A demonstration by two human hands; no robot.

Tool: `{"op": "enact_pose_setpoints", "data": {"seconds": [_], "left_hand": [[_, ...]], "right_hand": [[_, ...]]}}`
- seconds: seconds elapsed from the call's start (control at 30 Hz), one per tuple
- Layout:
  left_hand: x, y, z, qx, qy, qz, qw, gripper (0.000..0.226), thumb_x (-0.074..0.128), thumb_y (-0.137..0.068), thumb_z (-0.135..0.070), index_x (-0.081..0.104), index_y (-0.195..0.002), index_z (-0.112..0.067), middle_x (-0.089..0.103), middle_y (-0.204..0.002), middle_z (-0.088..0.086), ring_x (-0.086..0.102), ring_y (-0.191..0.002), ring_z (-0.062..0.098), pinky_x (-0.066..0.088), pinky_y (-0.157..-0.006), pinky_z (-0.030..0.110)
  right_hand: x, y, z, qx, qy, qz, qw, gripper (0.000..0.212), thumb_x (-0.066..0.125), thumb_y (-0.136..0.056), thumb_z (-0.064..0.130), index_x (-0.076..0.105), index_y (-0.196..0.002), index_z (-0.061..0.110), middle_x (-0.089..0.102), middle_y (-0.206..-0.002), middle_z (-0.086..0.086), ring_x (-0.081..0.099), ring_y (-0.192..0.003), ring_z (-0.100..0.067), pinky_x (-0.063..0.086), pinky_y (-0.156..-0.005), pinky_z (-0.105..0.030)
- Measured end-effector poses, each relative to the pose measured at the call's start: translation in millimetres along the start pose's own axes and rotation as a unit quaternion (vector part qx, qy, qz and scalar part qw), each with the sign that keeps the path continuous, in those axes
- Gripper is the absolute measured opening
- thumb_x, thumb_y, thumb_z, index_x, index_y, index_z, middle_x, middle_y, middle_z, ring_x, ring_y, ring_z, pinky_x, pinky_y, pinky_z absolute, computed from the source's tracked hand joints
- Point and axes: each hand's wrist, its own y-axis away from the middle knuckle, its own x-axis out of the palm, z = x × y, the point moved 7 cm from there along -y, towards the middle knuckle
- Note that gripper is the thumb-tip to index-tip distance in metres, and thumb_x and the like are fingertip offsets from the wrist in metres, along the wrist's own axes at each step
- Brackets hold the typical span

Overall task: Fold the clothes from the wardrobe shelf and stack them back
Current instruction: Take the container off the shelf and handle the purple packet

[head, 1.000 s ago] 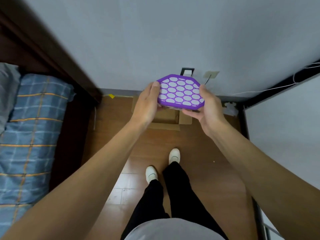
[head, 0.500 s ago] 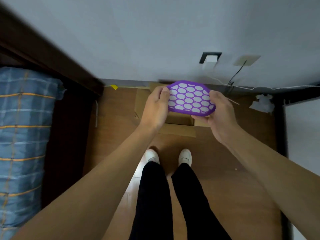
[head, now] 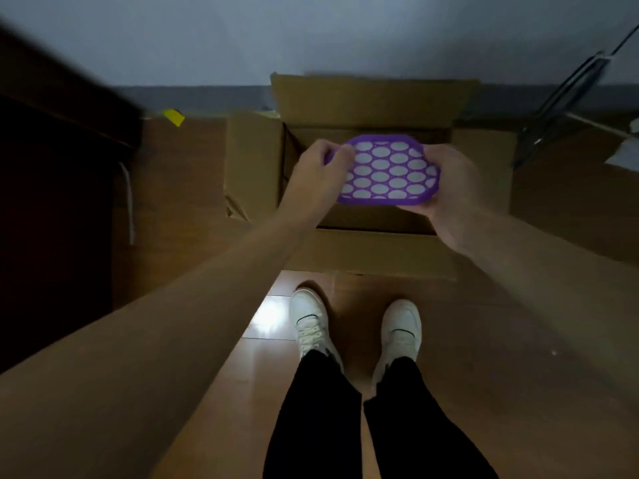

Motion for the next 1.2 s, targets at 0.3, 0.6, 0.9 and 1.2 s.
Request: {"op": "enact_pose_setpoints", "data": {"seconds": [0.3, 0.6, 0.9, 1.2], "left_hand": [[29, -101, 112, -0.142, 0.040, 0.064, 0.987, 0.037, 0.039, -0.103, -0.046, 0.050, -0.130, -0.023, 0.063, -0.119, 0.000, 0.067, -0.099, 0.016, 0.061, -0.079, 0.035], [71, -164, 191, -0.228, 0.053, 0.078, 0.969, 0.016, 0.051, -0.094, -0.033, 0.056, -0.105, -0.023, 0.069, -0.113, 0.006, 0.070, -0.101, 0.023, 0.057, -0.093, 0.051], [74, -181, 220, -0.255, 0.035, 0.087, 0.962, 0.022, 0.052, -0.097, -0.039, 0.062, -0.102, -0.020, 0.077, -0.082, -0.002, 0.074, -0.079, 0.015, 0.060, -0.078, 0.033], [19, -107, 102, -0.138, -0.100, 0.027, 0.985, 0.003, 0.056, -0.095, -0.020, 0.055, -0.095, -0.023, 0.055, -0.087, -0.009, 0.053, -0.088, 0.011, 0.038, -0.065, 0.021]], "right_hand": [[35, -127, -84, 0.030, 0.060, 0.041, 0.997, 0.034, 0.051, -0.101, 0.039, 0.050, -0.131, 0.023, 0.064, -0.121, -0.001, 0.066, -0.107, -0.021, 0.055, -0.095, -0.049], [33, -217, -143, 0.098, 0.129, 0.030, 0.986, 0.035, 0.051, -0.096, 0.055, 0.056, -0.107, 0.023, 0.072, -0.104, -0.006, 0.072, -0.093, -0.024, 0.058, -0.092, -0.047], [25, -235, -153, 0.095, 0.220, 0.034, 0.970, 0.035, 0.040, -0.099, 0.059, 0.052, -0.089, 0.027, 0.070, -0.086, -0.002, 0.071, -0.084, -0.018, 0.054, -0.097, -0.039], [27, -130, -49, 0.016, 0.221, 0.017, 0.975, 0.012, 0.051, -0.099, 0.031, 0.059, -0.107, 0.028, 0.060, -0.111, 0.001, 0.054, -0.119, -0.023, 0.040, -0.105, -0.040]]}}
